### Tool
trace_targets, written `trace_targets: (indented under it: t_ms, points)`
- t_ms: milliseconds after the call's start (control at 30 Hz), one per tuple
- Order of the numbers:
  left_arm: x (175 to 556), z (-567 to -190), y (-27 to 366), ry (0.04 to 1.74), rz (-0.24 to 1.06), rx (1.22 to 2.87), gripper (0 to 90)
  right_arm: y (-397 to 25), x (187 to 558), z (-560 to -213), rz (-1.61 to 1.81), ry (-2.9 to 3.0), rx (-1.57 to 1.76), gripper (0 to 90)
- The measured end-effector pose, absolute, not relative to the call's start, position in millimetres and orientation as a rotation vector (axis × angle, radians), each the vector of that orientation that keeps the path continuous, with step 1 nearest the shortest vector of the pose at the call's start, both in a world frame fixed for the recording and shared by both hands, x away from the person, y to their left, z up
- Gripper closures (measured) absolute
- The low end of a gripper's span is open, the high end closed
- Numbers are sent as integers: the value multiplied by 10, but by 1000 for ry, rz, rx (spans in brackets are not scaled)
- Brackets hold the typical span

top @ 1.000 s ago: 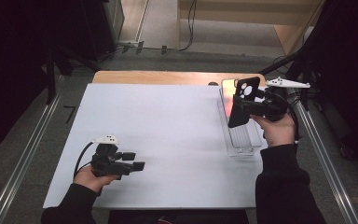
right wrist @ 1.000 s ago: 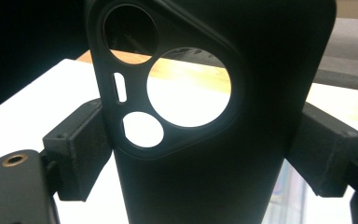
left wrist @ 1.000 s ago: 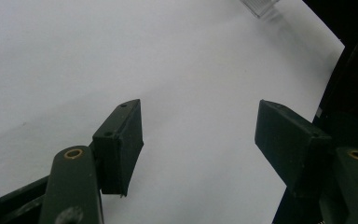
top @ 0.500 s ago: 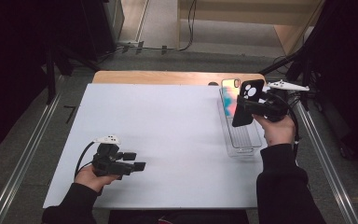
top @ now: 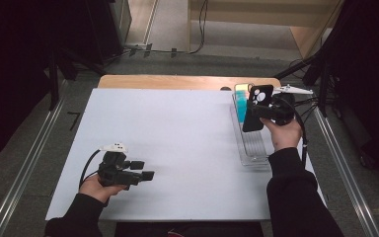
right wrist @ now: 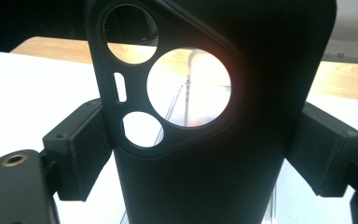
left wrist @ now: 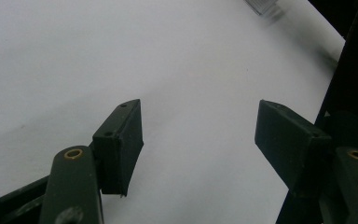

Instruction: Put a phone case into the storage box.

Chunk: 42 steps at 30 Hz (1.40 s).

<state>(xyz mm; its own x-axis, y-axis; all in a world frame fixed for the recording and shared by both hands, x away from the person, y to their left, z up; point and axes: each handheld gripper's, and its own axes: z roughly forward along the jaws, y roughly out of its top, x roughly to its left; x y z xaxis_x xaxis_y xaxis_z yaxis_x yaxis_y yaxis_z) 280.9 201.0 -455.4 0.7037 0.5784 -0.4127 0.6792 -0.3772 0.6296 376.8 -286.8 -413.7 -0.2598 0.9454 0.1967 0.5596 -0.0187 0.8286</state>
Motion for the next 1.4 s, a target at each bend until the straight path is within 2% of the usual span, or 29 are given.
trace_targets:
  t_ms: [233, 967, 1400]
  points:
    - [2818, -4528, 2049, 969, -124, 2060, 326, -2848, 3900, -4248, 1170, 1842, 1584, 128]
    - [2822, -4556, 2015, 963, -132, 2080, 325, -2803, 4264, -4496, 1086, 1847, 1628, 127]
    - [2822, -4565, 1999, 959, -137, 2086, 326, -2700, 4500, -4525, 1014, 1853, 1640, 128]
